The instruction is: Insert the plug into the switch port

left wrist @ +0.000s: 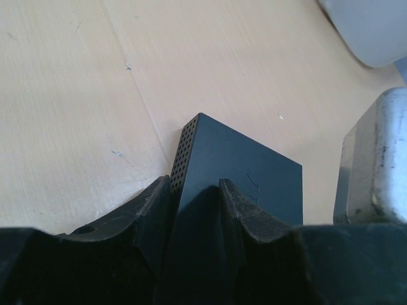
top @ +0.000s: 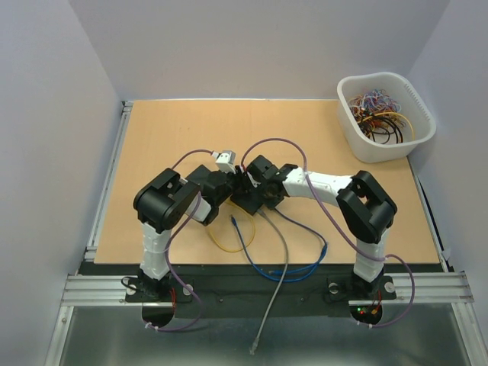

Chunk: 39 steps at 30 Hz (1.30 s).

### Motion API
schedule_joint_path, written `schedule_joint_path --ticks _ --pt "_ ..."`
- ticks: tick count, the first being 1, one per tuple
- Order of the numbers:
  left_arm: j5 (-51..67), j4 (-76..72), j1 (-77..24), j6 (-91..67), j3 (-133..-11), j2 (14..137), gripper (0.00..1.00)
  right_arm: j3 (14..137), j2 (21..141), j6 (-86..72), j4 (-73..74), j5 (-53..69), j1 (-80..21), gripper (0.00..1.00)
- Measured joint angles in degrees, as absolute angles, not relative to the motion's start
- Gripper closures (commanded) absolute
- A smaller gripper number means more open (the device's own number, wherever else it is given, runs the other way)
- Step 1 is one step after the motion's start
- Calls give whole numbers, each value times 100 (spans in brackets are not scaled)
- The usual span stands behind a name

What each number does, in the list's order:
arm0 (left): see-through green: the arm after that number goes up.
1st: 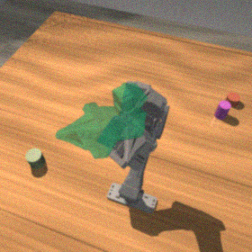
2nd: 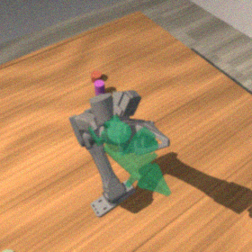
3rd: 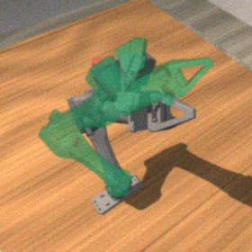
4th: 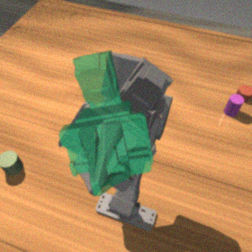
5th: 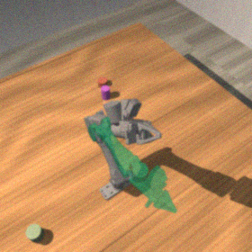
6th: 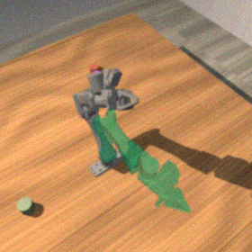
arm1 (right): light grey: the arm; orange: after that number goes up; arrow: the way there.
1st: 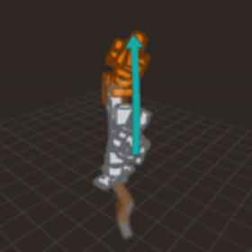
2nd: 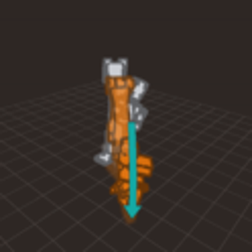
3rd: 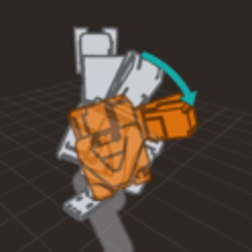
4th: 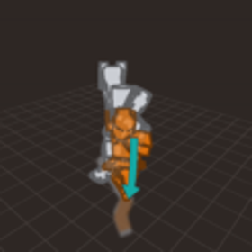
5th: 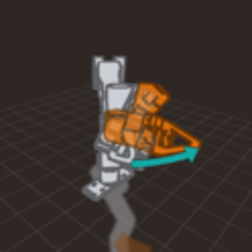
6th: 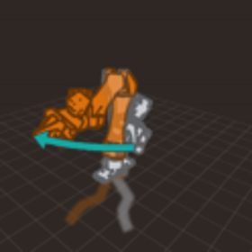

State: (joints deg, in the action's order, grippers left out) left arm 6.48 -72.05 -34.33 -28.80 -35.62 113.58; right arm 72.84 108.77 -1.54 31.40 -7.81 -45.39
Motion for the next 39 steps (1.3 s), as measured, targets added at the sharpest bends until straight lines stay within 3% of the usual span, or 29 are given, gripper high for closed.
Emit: schedule_joint_path --ticks 19,28,34,39 --pt "340 -7172 -3605 -2882 -3780 11515 55 6709 10554 303 2447 -591 -4453 100" --pt "602 -6104 -3612 -2582 -5024 11885 55 6184 10348 5 1592 -1365 -4344 100" --pt "698 -5205 -3612 -2272 -6178 12302 49 6316 10617 -301 1315 -2305 -4305 100" --pt "856 -4569 -3553 -2082 -6928 12564 31 6403 10803 -587 952 -2617 -4119 100"
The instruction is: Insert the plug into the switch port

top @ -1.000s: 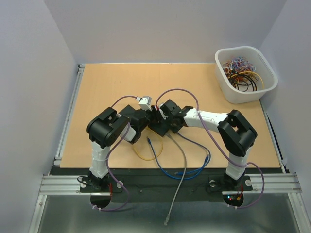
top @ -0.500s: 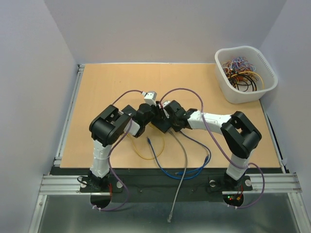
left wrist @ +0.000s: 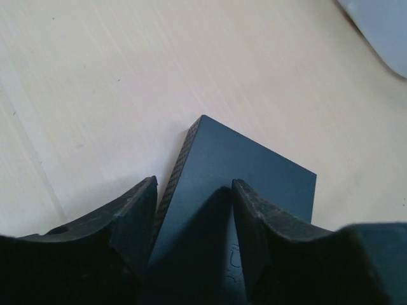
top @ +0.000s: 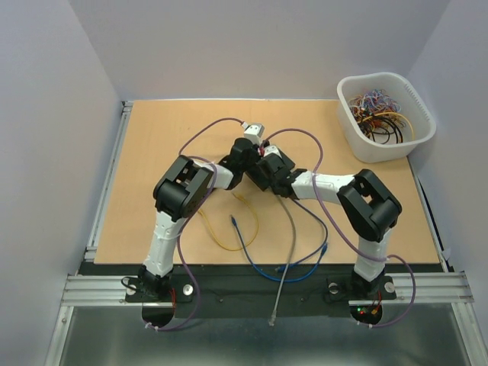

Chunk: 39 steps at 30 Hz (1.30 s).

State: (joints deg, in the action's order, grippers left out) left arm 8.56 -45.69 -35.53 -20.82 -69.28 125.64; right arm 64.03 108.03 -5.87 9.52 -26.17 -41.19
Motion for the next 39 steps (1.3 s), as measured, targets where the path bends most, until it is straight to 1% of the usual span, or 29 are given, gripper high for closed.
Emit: schedule_joint_path --ticks 1,2,3,4,5,6,10,14,19,23,27,31,32,33,34,35,36,39 --pt "974 -4423 -3509 -2071 -7085 12610 28 6403 10816 -620 862 -2613 -4091 100" --pt "1081 -4340 -3474 -2071 -7190 12648 20 6405 10842 -646 749 -2606 -4058 100" --pt "1203 -4237 -3428 -2058 -7328 12693 15 6414 10871 -663 633 -2593 -4038 100" --pt "1297 -4143 -3380 -2060 -7439 12728 14 6442 10910 -690 528 -2585 -4010 100" --pt "1385 -4056 -3336 -2053 -7533 12746 8 6469 10956 -716 408 -2571 -3977 100" --pt "1435 -3938 -3295 -2043 -7627 12757 6 6501 11002 -738 292 -2547 -3953 100" --pt "1651 -3564 -3041 -2058 -7824 12752 5 6648 11196 -884 -128 -2362 -3859 100" --pt "1597 -3046 -2751 -2027 -7870 12549 5 6976 11463 -1068 -283 -2163 -3802 100" --pt "1170 -2215 -2477 -1852 -7686 11754 4 7653 11952 -1382 -410 -1857 -3664 100" --pt "1286 -1737 -2462 -1782 -7736 11100 4 8302 12495 -1605 -683 -1728 -3514 100" --pt "1385 -1420 -2493 -1636 -8274 11214 4 8755 12864 -1811 -843 -1608 -3367 100" --pt "1439 -1470 -2388 -1723 -8208 11349 4 9067 13058 -1887 -779 -1682 -3345 98" --pt "1417 -1636 -2351 -1824 -7996 11262 4 9231 13176 -1855 -775 -1719 -3347 95" --pt "1389 -1782 -2333 -1894 -7837 11177 4 9376 13253 -1815 -733 -1785 -3369 83" --pt "1393 -1815 -2324 -1898 -7732 11100 4 9483 13303 -1817 -672 -1826 -3385 74" --pt "1396 -1721 -2329 -1938 -7378 10847 4 9782 13482 -1800 -637 -1876 -3393 65" --pt "1323 -1649 -2353 -1964 -7144 10672 4 9961 13594 -1752 -596 -1892 -3398 53" --pt "1323 -1546 -2383 -2115 -6431 9994 4 10263 13762 -1662 -576 -1953 -3395 41"
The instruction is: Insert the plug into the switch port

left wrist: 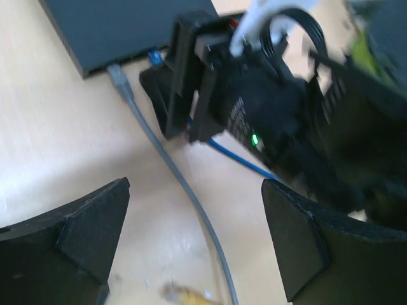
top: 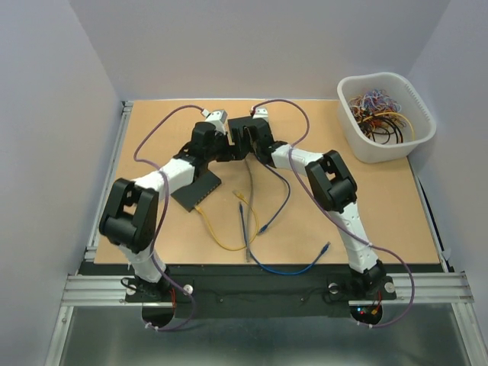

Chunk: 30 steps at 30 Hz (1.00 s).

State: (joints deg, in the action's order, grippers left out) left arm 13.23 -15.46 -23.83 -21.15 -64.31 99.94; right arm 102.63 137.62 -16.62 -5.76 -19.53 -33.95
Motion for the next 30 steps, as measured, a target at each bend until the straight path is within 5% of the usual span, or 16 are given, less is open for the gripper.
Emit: schedule_joint_path --ticks 10,20,30 --pt "722 -1400 -2467 -2488 -5127 7550 4 9306 12801 -1173 -336 -2053 -3382 34" --pt "244 -947 -2464 -2808 -3763 5743 4 7553 10250 -1122 -408 -1363 -4095 55" --pt "80 714 -2464 -3026 -3712 3977 4 6563 10274 -1647 -169 -1092 -5284 67"
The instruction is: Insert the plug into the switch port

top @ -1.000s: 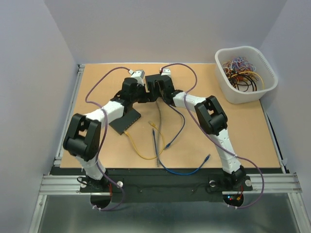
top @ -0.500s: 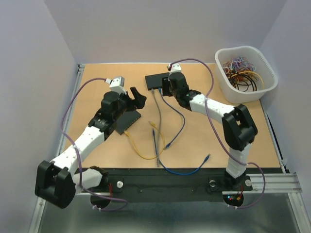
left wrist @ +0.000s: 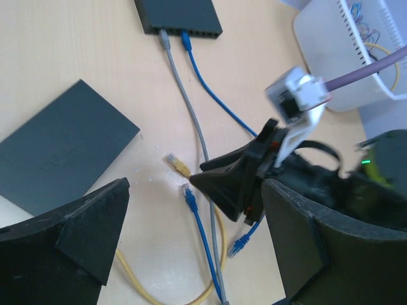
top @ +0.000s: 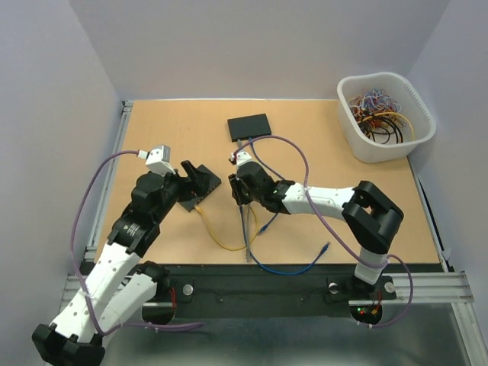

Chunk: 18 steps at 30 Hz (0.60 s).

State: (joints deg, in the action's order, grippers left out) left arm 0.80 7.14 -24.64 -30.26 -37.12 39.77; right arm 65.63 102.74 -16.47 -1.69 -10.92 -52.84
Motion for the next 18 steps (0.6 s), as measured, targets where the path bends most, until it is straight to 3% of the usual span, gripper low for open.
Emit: schedule_joint_path --ticks 10,18 --pt "-217 1328 -2464 -2707 -4075 3081 1 6322 10685 -1935 -163 -1247 -5437 69" --pt "-198 1361 -2464 -2635 -4075 3188 1 6014 10661 -2147 -222 -1310 -5592 69"
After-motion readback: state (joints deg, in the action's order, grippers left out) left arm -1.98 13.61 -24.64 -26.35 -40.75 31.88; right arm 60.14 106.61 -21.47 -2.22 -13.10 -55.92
